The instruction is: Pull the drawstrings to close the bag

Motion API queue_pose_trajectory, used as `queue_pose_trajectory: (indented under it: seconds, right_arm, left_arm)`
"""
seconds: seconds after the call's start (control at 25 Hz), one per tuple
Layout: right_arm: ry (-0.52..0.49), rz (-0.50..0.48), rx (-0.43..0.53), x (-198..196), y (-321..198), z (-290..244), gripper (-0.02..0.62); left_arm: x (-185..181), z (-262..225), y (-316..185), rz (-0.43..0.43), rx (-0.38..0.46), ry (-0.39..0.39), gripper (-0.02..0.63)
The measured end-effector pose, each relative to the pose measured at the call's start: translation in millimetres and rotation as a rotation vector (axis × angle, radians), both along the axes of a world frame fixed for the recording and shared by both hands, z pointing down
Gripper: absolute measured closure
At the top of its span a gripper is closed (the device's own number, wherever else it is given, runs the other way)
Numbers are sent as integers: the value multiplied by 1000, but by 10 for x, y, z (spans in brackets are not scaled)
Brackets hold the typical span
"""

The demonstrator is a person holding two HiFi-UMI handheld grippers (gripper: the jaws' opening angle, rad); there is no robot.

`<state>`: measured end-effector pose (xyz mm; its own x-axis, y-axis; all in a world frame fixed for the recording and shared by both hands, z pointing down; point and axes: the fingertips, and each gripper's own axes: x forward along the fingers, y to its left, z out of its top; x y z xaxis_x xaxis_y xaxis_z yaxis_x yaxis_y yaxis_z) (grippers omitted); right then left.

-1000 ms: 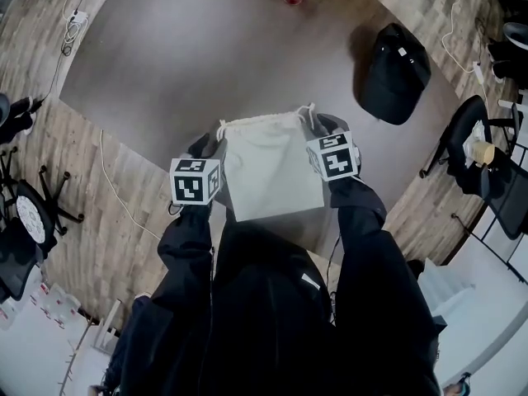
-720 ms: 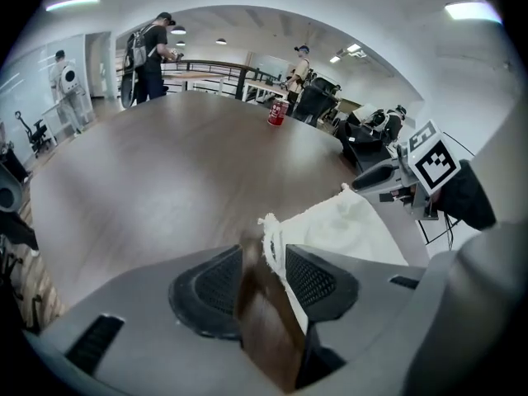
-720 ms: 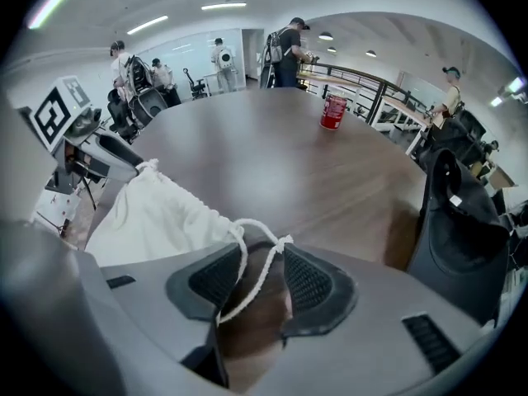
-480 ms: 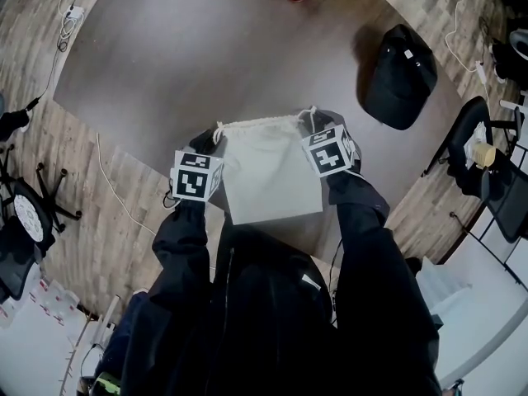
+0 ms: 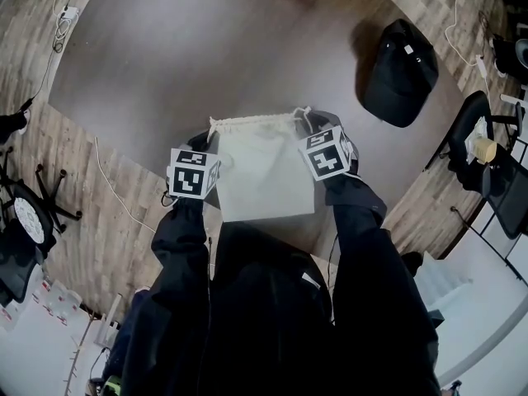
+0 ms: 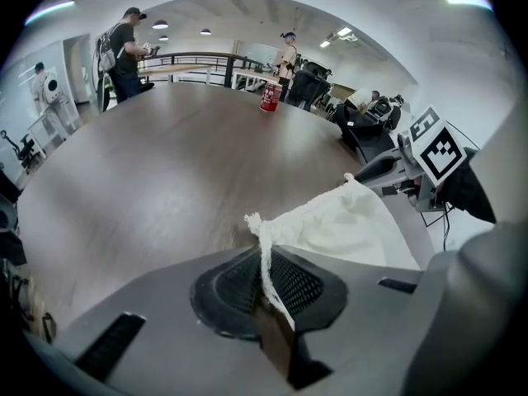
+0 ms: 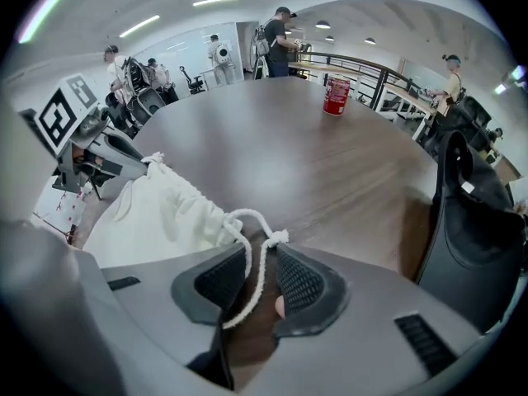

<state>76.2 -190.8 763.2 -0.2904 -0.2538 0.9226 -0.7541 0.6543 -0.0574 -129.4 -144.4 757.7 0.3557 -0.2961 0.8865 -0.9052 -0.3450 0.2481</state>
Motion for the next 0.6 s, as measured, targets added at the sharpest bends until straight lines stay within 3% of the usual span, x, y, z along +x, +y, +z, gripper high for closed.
queue_pose_trajectory:
  seconds: [0.2, 0.44, 0.6]
  right_arm:
    - [13, 5, 34, -27, 45, -26, 551]
    - [9, 78, 78, -8, 36, -66, 565]
    - [-34, 138, 157, 11, -33, -245, 566]
  left_arm:
    - [-15, -138, -33, -15, 20, 12, 555]
    - [-115, -194, -60, -48, 42, 0, 563]
    - [-128, -303, -132, -134, 82, 3, 565]
